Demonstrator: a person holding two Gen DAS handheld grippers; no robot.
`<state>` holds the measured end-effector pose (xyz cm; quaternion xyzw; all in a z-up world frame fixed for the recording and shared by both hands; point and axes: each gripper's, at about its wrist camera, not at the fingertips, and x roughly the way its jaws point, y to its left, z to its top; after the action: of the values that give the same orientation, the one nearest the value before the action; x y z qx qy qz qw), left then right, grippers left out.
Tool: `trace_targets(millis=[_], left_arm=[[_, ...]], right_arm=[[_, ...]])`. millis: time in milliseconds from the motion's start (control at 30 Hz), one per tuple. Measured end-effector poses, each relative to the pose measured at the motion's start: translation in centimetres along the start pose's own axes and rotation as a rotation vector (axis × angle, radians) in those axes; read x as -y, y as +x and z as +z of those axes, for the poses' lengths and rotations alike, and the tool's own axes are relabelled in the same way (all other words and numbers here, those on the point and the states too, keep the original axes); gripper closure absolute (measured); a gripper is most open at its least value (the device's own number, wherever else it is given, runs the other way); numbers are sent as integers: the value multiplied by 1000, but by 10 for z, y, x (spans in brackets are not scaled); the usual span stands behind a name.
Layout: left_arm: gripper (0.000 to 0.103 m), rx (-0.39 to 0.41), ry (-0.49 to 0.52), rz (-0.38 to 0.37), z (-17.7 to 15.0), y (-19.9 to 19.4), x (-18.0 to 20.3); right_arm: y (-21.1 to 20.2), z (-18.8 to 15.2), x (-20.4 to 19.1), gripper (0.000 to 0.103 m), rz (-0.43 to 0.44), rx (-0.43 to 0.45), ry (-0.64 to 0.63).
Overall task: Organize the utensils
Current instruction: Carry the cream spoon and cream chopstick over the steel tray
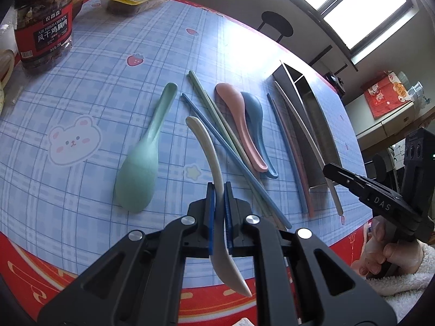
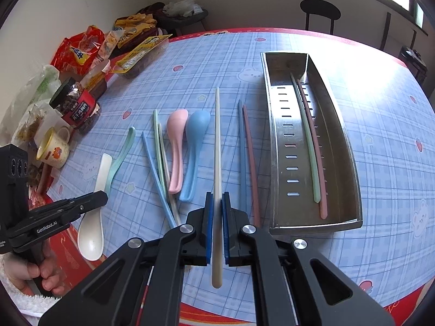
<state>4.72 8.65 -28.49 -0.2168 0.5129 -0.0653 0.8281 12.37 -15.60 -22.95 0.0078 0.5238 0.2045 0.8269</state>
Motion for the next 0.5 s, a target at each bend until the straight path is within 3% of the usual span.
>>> trace_targets(millis=[500], left_arm=[[92,0,20,0,12,-11,13]], right_arm=[[-7,-1,18,96,-16,31,66]])
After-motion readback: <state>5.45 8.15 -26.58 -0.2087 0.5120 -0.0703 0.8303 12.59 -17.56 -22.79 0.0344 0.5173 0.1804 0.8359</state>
